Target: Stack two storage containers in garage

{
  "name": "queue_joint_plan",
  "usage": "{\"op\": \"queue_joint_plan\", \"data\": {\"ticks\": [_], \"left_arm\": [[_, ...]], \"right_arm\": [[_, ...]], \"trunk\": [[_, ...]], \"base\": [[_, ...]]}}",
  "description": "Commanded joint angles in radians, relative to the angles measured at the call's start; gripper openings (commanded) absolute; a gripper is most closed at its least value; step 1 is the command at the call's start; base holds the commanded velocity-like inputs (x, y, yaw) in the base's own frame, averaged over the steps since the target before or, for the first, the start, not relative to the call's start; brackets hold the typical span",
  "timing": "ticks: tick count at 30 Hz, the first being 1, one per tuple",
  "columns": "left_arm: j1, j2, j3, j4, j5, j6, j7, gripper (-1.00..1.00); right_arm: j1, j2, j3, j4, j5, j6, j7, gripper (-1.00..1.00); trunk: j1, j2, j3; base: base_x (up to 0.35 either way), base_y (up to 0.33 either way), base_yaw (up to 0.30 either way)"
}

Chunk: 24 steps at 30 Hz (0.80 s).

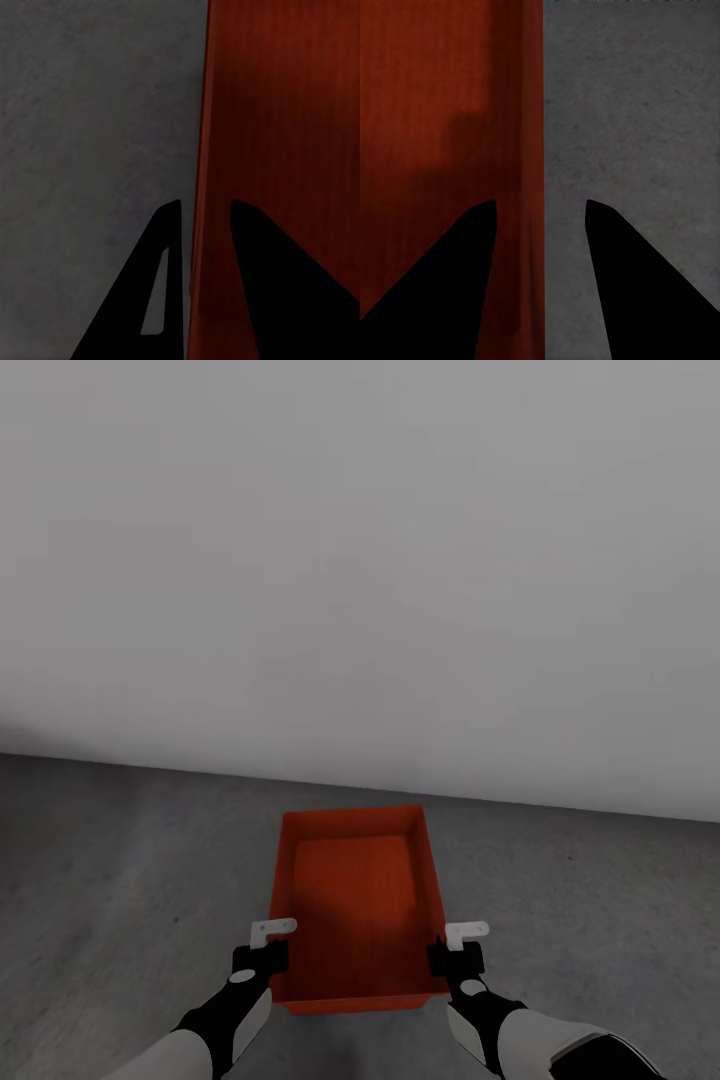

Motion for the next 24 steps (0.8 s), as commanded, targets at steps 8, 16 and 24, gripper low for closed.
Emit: {"op": "queue_joint_plan", "data": {"ticks": [8,16,24], "left_arm": [[0.0,0.022,0.002,0.003,0.012,-0.005,0.036,-1.0],[0.0,0.022,0.001,0.003,0.012,-0.005,0.036,-1.0],[0.0,0.022,0.002,0.003,0.012,-0.005,0.036,-1.0]], "right_arm": [[-0.002,0.001,-0.054,-0.036,0.028,-0.031,0.012,-1.0],[-0.002,0.001,-0.054,-0.036,0.028,-0.031,0.012,-1.0],[-0.002,0.001,-0.054,-0.036,0.028,-0.031,0.013,-1.0]], "trunk": [[0.0,0.0,-0.001],[0.0,0.0,-0.001],[0.0,0.0,-0.003]], "base": [[0.0,0.0,0.0],[0.0,0.0,0.0],[0.0,0.0,0.0]]}}
